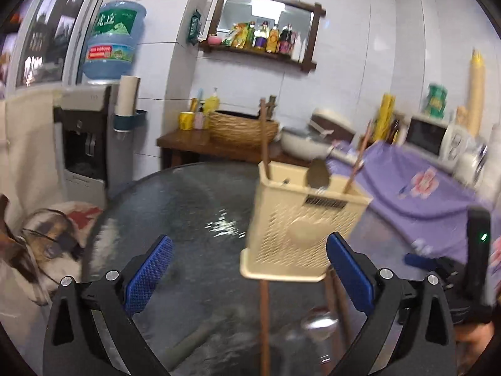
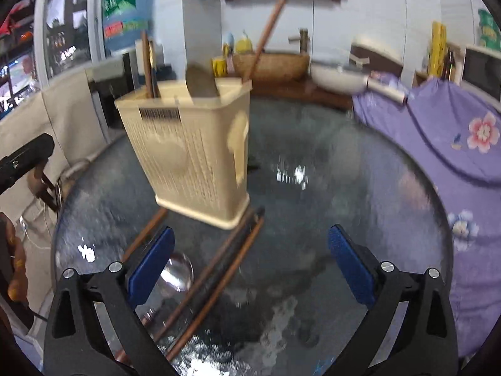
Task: Organize utensils
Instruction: 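Move both tools back to the remaining chopsticks beside the holder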
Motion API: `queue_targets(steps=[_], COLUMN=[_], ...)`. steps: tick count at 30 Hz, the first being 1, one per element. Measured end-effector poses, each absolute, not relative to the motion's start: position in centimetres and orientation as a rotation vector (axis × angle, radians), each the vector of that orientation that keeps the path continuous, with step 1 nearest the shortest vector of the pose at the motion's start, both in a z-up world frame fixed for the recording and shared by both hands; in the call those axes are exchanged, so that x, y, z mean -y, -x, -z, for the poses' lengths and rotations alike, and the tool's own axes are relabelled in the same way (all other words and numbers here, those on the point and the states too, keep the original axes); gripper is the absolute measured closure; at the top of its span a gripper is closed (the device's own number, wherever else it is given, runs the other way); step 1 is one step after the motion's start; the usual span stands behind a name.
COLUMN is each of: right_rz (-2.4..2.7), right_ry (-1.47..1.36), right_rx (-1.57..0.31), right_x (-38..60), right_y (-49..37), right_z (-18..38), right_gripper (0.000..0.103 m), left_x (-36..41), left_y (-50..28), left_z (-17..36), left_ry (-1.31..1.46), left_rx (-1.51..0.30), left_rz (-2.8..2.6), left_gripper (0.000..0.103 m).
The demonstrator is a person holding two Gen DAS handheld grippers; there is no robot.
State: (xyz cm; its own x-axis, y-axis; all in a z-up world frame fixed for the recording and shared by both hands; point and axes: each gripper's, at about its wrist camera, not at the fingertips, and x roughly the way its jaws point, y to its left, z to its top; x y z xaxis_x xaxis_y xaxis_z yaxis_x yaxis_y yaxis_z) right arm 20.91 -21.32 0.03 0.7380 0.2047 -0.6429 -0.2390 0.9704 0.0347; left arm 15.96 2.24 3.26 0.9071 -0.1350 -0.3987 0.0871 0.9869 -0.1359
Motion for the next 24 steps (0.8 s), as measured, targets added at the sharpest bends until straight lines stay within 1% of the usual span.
queue_targets(steps=[2,7,9,11,16,18,20,22,24], right_rz=[-0.23,-0.167,-0.154,-0.133,-0.132,-0.136,-0.124,-0.122,-0.145], right_ry=[0.058,0.102,0.096,0.097,0.074,0.053,0.066,0.062,0.034], right_rx=[-0.744,-0.808,-0.824,-0.838,-0.864,-0.878,-0.885,-0.897,-0.909], right_x=[21.1,20.7,20.9,21.0,21.3,21.3,21.1,21.0,21.2], right_y=[-21.0,-21.5,-21.8,-21.9,-22.5,-22.8,-23.2,-23.6,-24.1], right_z=[1.6,3.8,4.1,4.6,5.3,5.5,5.5,5.7,5.9], right_gripper=[0.006,0.007,0.009,0.02,0.027,0.034,0.044,0.048,0.049], left_x=[-2.2,-2.5,-2.2,-1.9,-1.3,-1.0,-0.9,-0.6,-0.5], left_y=[-16.3,-16.9,-17.0,-17.0,-17.4,-17.6,-17.9,-18.3,-18.6], left_z=[-2.3,0.2,1.1,1.7,2.5,2.9,3.0,3.2,3.5], left_ry=[0.072,0.081,0.053,0.011,-0.045,-0.067,-0.08,-0.097,-0.106], left_rx=[-0.46,-0.548,-0.575,-0.59,-0.64,-0.666,-0.682,-0.706,-0.729], left_rz=[0.105,0.121,0.099,0.077,0.07,0.066,0.068,0.055,0.051], left_gripper=[0.007,0.007,0.007,0.007,0.007,0.007,0.007,0.007,0.007])
